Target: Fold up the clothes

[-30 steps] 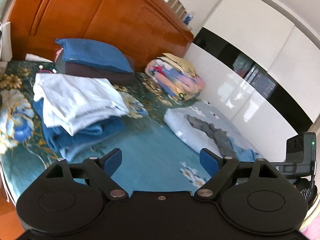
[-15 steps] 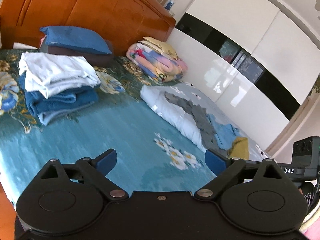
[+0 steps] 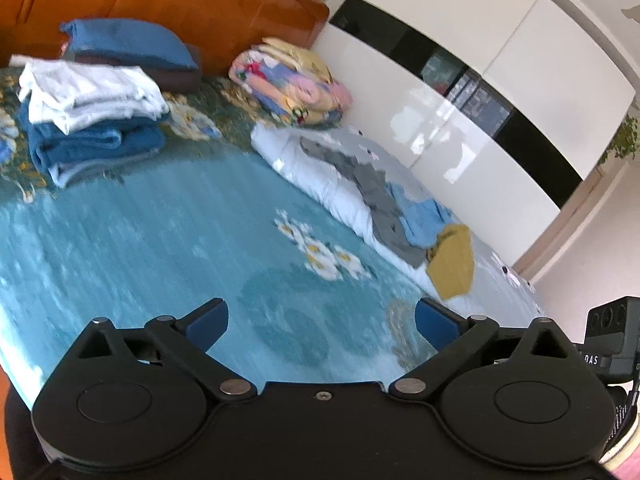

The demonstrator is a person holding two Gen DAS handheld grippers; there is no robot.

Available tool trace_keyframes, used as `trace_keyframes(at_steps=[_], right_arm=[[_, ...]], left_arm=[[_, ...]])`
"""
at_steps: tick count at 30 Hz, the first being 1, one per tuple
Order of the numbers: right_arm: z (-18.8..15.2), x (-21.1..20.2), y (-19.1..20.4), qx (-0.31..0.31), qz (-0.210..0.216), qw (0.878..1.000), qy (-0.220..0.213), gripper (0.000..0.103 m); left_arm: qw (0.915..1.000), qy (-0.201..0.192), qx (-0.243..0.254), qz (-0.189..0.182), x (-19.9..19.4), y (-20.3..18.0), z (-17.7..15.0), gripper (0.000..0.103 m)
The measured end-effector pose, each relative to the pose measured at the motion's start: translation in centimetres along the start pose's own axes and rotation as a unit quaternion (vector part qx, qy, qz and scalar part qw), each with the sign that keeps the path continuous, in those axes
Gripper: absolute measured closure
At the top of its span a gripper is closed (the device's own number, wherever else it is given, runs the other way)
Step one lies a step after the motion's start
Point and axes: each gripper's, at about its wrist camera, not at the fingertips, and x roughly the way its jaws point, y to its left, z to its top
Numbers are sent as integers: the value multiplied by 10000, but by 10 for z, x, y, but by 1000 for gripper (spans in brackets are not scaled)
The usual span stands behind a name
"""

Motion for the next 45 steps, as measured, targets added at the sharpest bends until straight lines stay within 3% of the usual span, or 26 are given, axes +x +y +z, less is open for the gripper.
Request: trace_keyframes(at_steps=[15, 23, 31, 39, 45], right_arm=[[-71, -23, -20, 310, -342, 9989, 65, 1], [-108, -32, -39, 863, -591, 9945, -89, 0], [-146, -45, -44, 798, -1393, 9866, -289, 0], [-172, -50, -45, 776, -1824, 9782, -613, 0], [-185, -45, -49, 896, -1971, 9742, -631, 0]], left_arm=[[9989, 307, 276, 202, 9, -31, -79, 3], [9903, 257, 1248, 554, 21, -61, -130, 2], [9874, 415, 1440, 515, 30, -70, -172, 2], [9828, 458, 1748, 378, 35, -86, -194, 2], [9760, 289, 2090, 532, 33, -93, -210, 2]])
